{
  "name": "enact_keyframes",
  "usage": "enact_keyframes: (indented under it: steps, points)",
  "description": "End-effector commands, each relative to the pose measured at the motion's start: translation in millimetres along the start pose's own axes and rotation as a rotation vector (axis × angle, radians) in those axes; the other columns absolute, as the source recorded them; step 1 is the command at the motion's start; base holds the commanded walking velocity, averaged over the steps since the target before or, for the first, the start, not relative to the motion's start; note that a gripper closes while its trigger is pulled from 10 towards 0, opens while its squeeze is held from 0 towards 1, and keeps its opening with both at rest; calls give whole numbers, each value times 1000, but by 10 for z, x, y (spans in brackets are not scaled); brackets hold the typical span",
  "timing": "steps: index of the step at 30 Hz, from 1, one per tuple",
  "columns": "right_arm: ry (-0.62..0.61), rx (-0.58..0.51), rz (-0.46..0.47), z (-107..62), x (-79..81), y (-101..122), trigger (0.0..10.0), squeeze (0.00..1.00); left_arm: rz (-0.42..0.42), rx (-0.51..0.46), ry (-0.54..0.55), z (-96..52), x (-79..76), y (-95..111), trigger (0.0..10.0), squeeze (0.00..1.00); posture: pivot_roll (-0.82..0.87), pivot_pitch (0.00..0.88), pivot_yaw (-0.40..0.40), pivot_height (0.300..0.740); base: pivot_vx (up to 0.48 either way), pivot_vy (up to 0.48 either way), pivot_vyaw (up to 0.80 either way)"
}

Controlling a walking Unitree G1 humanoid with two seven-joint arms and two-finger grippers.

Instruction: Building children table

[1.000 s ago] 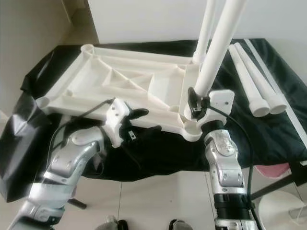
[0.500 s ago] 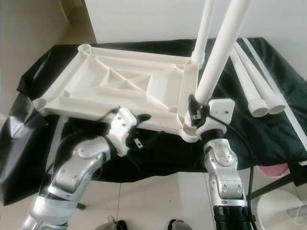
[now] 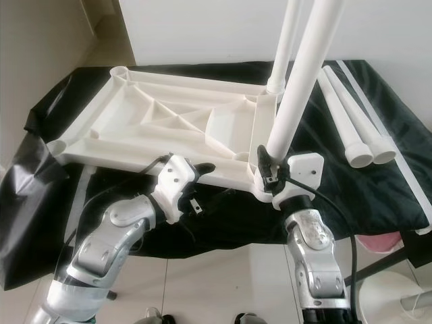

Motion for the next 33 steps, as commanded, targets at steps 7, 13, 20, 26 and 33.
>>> enact_keyframes:
  steps: [7,13,20,26,33]
  points:
    - [-7,69,1,-90,-91,-183,10000,0,-11,35,80,-20,72,-30,10000,0,-53,87,7,740,0,0,0]
    - [-16,68,12,-99,-119,-186,10000,0,-15,38,80,-22,76,-28,10000,0,-52,88,9,740,0,0,0]
    - [-25,81,46,-98,-163,-234,10000,0,-37,40,51,-22,52,-20,10000,0,-50,97,17,740,0,0,0]
    - [-36,83,49,-88,-201,-240,10000,0,-40,43,42,-22,42,-21,10000,0,-50,99,22,740,0,0,0]
    - [23,88,18,-59,-176,-239,10000,0,-54,42,13,-6,3,-12,10000,0,-55,107,30,740,0,0,0]
Point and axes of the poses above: a point about 5 cm out from each wrist's last joint towards the gripper, its own z axis pointing out of the wrist towards the gripper, its own y axis along the axis of the wrist's last joint, x = y × z, the point moved 4 cm from there along z, pointing out of the wrist towards the gripper, and after that the axes turned 9 degrees about z, right-handed, at the moved point
